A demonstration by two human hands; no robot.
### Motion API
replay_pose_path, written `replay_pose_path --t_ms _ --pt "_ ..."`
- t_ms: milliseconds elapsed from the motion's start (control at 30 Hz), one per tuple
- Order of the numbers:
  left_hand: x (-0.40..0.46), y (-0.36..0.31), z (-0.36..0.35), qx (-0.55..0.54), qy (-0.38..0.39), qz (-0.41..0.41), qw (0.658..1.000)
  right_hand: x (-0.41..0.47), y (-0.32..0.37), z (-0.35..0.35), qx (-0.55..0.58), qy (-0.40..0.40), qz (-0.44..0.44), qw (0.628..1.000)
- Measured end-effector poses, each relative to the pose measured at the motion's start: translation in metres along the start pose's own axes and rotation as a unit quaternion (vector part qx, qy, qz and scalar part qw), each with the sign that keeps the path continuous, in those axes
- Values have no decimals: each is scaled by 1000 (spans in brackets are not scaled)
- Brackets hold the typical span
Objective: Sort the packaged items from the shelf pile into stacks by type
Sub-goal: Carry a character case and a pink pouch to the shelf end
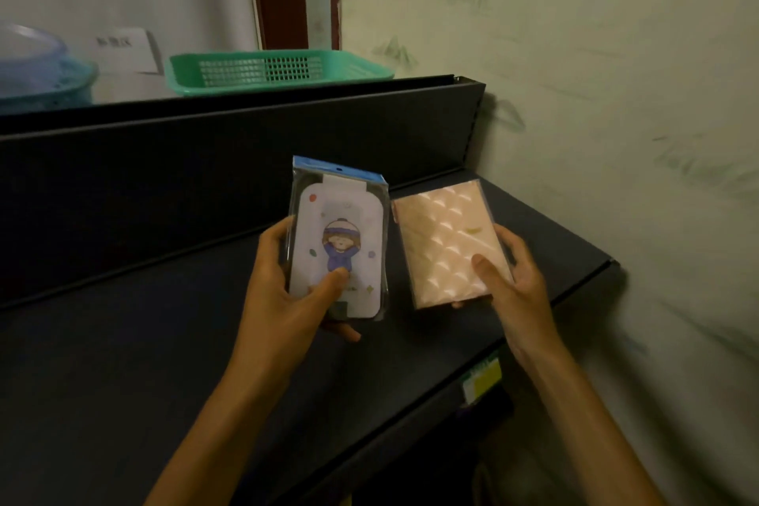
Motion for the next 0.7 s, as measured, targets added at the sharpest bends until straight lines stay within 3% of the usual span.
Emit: replay_pose_path --t_ms 700 --pt "73 33 -122 45 -148 81 985 172 -47 92 -39 124 -91 987"
Point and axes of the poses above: each hand's wrist, its own x-axis towards the middle knuckle, its own z-axis out of the back of the hand, y = z × x, the point moved 6 cm from there along x, towards the middle knuckle, and after that the axes turned 13 degrees about x, right-handed, at the moved point
